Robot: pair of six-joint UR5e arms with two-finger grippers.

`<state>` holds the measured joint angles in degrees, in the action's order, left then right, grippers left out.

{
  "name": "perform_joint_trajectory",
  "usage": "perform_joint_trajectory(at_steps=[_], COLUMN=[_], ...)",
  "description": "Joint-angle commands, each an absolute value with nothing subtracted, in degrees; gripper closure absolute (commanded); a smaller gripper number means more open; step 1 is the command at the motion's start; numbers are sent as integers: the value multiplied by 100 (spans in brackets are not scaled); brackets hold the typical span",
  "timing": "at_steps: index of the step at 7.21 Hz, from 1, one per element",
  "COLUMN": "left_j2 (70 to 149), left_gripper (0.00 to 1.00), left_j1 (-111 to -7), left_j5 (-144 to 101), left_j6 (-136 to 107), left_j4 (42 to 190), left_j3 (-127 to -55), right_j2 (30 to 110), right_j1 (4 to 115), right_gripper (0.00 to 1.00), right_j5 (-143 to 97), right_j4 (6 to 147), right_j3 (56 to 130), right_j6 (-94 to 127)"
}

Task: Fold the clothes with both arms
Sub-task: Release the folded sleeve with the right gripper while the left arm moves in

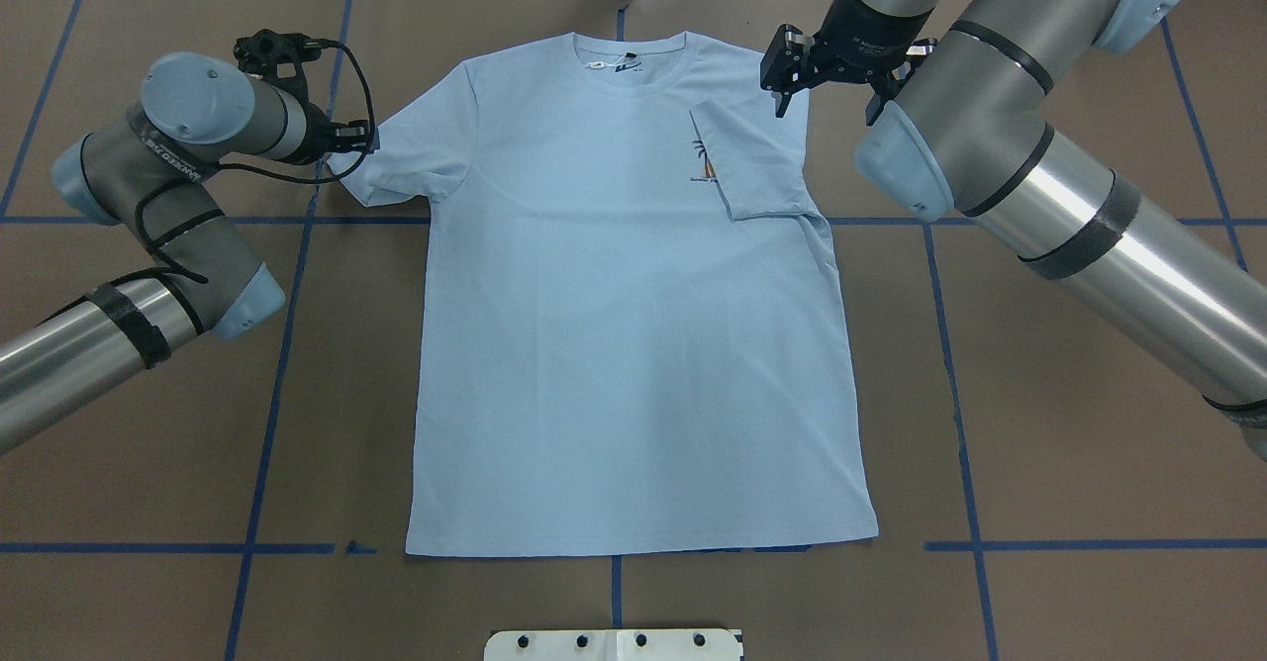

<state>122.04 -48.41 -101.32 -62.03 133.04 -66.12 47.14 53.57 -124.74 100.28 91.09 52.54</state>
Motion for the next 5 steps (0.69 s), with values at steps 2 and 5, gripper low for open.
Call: perform_joint_trajectory(at_steps=[2, 5], left_j2=[12199, 12190], left_gripper=[55, 100], left_j1=[-4843, -4843], left_j5=[-10169, -10169], left_j6=[-6161, -6161], left_j4=[13271, 13175], left_j3=[-6618, -6758], right_j2=[4711, 4720], right_j1=[5353, 5335], right_gripper=[0, 0], right_j5=[-12454, -12445], right_j4=[10020, 10019], right_j3=[9070, 9062], right_j6=[5256, 5256])
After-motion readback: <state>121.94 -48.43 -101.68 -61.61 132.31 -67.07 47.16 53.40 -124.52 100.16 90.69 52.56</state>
